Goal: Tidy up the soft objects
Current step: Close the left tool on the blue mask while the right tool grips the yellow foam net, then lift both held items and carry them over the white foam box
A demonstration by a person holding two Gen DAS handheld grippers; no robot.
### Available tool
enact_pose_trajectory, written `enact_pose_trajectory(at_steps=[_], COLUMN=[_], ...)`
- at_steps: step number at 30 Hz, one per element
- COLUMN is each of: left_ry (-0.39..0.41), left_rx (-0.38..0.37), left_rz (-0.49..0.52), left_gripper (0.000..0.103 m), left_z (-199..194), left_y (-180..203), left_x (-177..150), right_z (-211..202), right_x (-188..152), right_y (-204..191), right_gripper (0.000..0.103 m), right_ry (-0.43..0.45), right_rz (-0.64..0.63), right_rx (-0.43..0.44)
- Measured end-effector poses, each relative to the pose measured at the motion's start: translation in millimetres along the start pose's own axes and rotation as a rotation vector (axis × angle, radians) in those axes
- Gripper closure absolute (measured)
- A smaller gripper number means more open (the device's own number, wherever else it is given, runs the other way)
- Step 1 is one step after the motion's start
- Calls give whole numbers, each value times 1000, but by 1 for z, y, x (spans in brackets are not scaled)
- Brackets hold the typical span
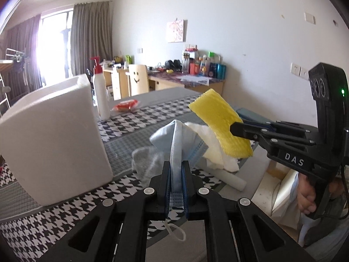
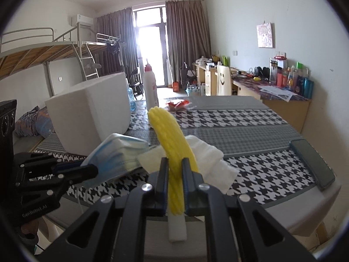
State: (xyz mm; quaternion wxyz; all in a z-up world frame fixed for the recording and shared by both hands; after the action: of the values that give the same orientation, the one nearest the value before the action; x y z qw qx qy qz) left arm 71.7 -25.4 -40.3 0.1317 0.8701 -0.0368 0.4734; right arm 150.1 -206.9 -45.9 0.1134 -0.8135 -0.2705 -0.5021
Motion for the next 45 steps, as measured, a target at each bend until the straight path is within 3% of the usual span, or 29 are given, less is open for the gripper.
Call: enact_pose_trajectory(at_steps=[10, 22, 33, 45], left_ry=[55, 122, 120, 243], left_rx=[-24, 32, 60, 87], left_rz=[-31, -46, -39, -48], left_gripper=[93, 93, 97, 97], left_z=[-13, -10, 1, -26], left_y=[-1, 7, 11, 6], left_x=[25, 72, 88, 120], right_z=[-8, -7, 9, -3], right_x=[16, 35, 52, 70], right_y=[4, 23, 47, 37], right_gripper=[89, 89, 89, 89], right_ry=[39, 82, 103, 160], right_rz=[11, 24, 25, 11], right_rx=[-7, 34, 86, 76])
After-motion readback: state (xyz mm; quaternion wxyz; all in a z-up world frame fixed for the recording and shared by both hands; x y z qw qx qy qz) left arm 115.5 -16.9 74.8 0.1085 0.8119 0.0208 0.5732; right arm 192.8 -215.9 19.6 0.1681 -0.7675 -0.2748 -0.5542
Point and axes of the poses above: each gripper's, at about its wrist camera, not at the fingertips, and z roughly the way its jaws point, y to its right, x to its top, the point moved 1 cm from there along z, roughly the way its jaws point, and after that the axes turned 10 degrees about -z, right-handed, at the moved point
